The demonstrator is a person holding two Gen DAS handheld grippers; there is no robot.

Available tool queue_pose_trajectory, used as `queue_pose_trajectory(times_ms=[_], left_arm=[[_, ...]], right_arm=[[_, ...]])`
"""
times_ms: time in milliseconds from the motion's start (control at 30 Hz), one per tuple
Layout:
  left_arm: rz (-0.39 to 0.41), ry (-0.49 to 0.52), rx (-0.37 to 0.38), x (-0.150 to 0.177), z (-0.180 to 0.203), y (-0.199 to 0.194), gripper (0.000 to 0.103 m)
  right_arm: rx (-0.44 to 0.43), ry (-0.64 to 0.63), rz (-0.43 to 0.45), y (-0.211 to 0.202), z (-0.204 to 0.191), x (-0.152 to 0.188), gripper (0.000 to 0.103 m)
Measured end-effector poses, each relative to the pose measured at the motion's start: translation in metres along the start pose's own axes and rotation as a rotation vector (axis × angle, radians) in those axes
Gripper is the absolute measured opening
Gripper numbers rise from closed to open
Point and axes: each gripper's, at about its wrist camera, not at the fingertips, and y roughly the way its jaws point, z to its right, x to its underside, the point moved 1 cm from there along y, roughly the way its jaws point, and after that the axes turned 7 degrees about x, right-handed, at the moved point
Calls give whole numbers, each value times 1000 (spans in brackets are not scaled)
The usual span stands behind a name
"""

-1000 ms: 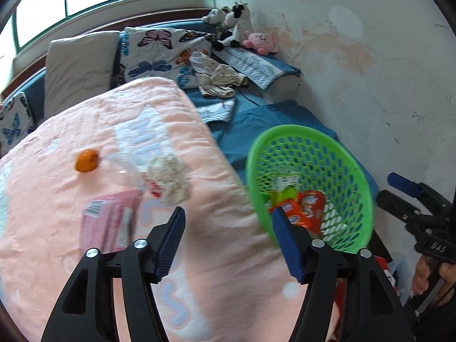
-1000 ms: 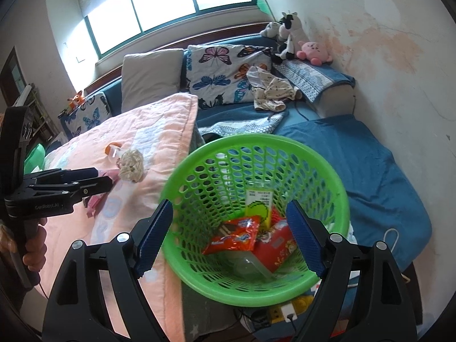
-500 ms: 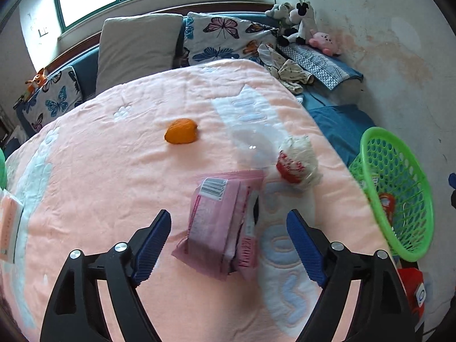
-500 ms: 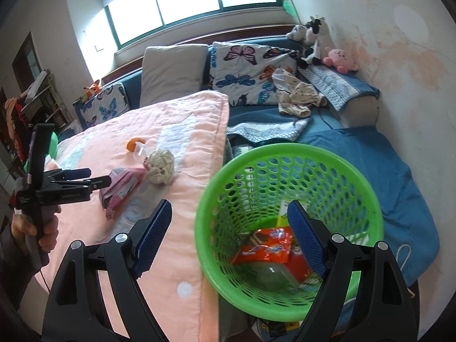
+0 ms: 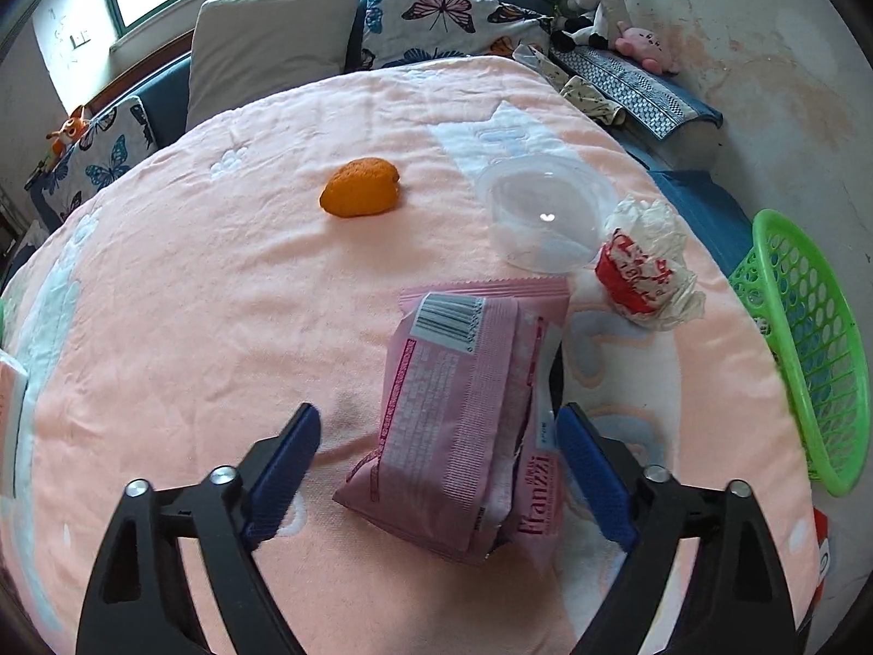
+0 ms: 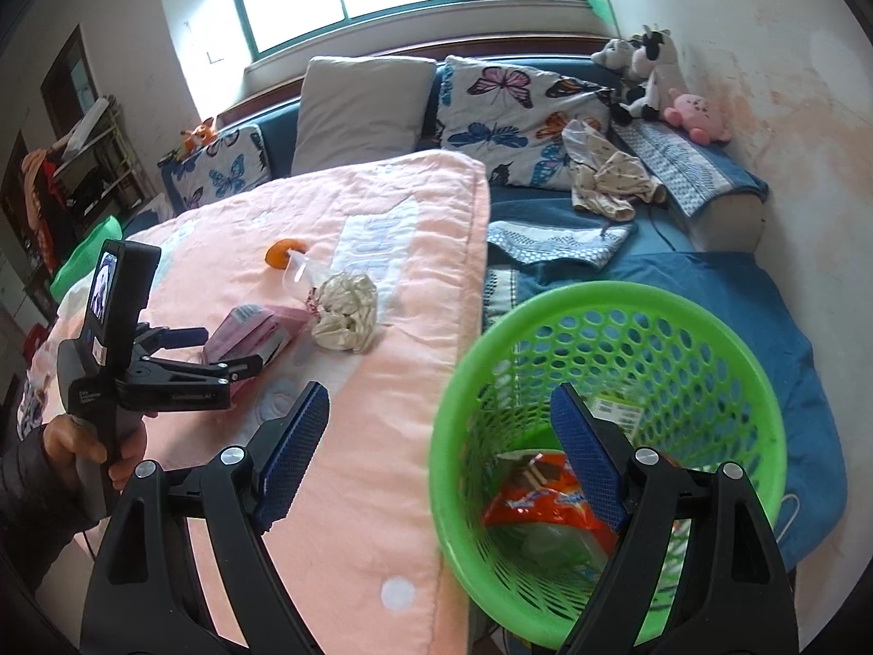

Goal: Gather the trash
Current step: 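Grasp the pink wrapper with the left gripper and lift it, then grasp the crumpled white tissue with the right gripper while the left gripper holds the pink wrapper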

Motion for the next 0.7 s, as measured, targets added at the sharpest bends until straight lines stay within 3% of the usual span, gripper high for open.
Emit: queue_pose_trajectory(times_ms=[67, 267, 700], left_arm=[[-13, -11, 22, 2, -4, 3, 64], [-3, -17, 58, 6, -11, -2, 50], [73, -43, 87, 7, -33, -43, 48]], right_arm=[[-13, -12, -9, 8, -8, -3, 83], [-47, -49, -31, 33, -32, -12, 83], [-93, -120, -83, 90, -85, -31, 83]])
